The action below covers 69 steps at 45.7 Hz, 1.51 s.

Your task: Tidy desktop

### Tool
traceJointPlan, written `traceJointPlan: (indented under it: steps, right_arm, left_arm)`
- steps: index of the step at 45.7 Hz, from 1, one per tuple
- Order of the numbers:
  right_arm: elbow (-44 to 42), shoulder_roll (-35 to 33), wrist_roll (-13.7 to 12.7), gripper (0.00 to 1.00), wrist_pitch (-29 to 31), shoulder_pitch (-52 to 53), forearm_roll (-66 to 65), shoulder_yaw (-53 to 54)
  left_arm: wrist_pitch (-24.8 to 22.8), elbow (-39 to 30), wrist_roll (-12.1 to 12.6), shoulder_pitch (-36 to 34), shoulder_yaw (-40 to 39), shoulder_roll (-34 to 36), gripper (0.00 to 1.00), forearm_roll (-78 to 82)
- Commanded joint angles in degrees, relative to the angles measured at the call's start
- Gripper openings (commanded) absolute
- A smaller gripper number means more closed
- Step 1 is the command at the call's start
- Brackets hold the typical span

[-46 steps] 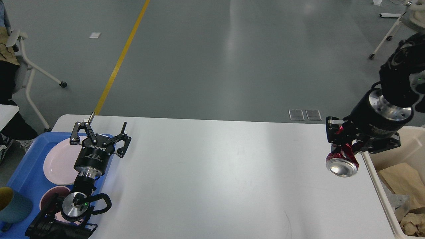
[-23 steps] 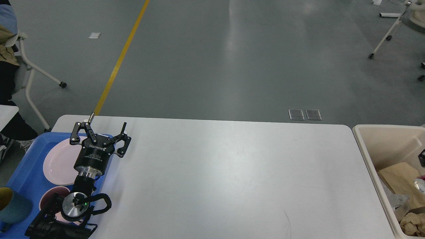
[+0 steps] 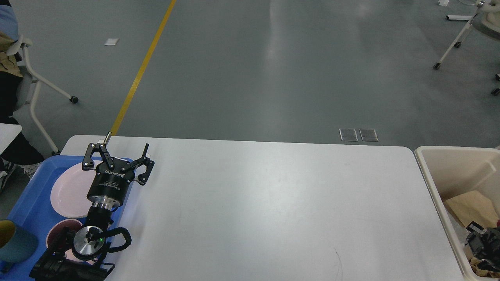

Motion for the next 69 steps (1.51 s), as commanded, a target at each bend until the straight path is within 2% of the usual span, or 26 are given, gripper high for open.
traceJointPlan:
  steps: [1,3,5,6,7,13,17,25,29,37,42,45,50,55,58,60,66,69]
  right_arm:
    - [-0.1,0.1,0.0,0.08,-1.5,-0.1,0.0,0.2]
    - [-0.2,0.1,0.0,0.45,-3.5,-0.1,0.0,0.1]
    - [-0.1,0.1,0.0,0.76,-5.9,-0.2,0.0,0.2]
    - [-0.1,0.2,0.0,0.85,-7.0,-0.2,0.0,0.2]
    - [-0.1,0.3,0.1,0.89,-7.7,-0.2,0.0,0.2]
    - [-0.1,0.8,0.0,0.93,-8.9,-0.9,0.0,0.2]
    - [0.0,0.8,0.0,1.00,-9.0,-1.0,0.1,0.2]
    - [0.2,0.7,0.1,1.00,-9.0,-0.9,0.1,0.6]
    - [1.0,0.2,0.0,1.00,-9.4,0.1,0.2,4.8]
    - [5.2,-4.2,0.0,1.00,-8.9,9.7,0.1,27.2]
    - [11.7,-6.3,0.1,1.00,-8.9,15.2,0.0,44.2]
    - [17.2,-10.0,0.1,1.00,-8.8,17.5,0.0,54.3]
    - [29.8,-15.1,0.1,1.00,-8.8,17.1,0.0,69.7]
    - [36.3,-16.0,0.2,1.00,-8.5,13.8,0.0,82.8]
    - [38.1,-14.9,2.5,1.00,-7.1,10.6,-1.0,91.7]
    - [40.3,-13.3,6.0,1.00,-5.3,8.5,-1.0,95.2]
    - [45.7,-9.0,23.6,1.00,-1.3,1.1,-1.2,101.5]
    - [47.0,-6.5,28.7,1.00,0.6,-1.2,-2.0,102.4]
  left_arm:
    - [0.0,0.0,0.0,0.0,0.0,0.0,0.96,0.0]
    - [0.0,0.0,0.0,0.0,0.0,0.0,0.96,0.0]
    - [0.0,0.0,0.0,0.0,0.0,0.0,0.96,0.0]
    - [0.0,0.0,0.0,0.0,0.0,0.0,0.96,0.0]
    - [0.0,0.0,0.0,0.0,0.0,0.0,0.96,0.0]
    - [0.0,0.0,0.0,0.0,0.0,0.1,0.96,0.0]
    - [0.0,0.0,0.1,0.0,0.0,0.0,0.96,0.0]
    - [0.0,0.0,0.1,0.0,0.0,0.0,0.96,0.0]
    - [0.0,0.0,0.0,0.0,0.0,0.0,0.96,0.0]
    - [0.0,0.0,0.1,0.0,0.0,0.0,0.96,0.0]
    - [0.0,0.0,0.0,0.0,0.0,0.0,0.96,0.0]
    - [0.0,0.0,0.0,0.0,0.0,0.1,0.96,0.0]
    - [0.0,0.0,0.0,0.0,0.0,0.1,0.96,0.0]
    - [0.0,0.0,0.0,0.0,0.0,0.0,0.96,0.0]
    - [0.0,0.0,0.0,0.0,0.0,0.1,0.96,0.0]
    - [0.0,0.0,0.0,0.0,0.0,0.0,0.96,0.0]
    - [0.0,0.0,0.0,0.0,0.0,0.0,0.96,0.0]
    - [0.0,0.0,0.0,0.0,0.0,0.0,0.96,0.0]
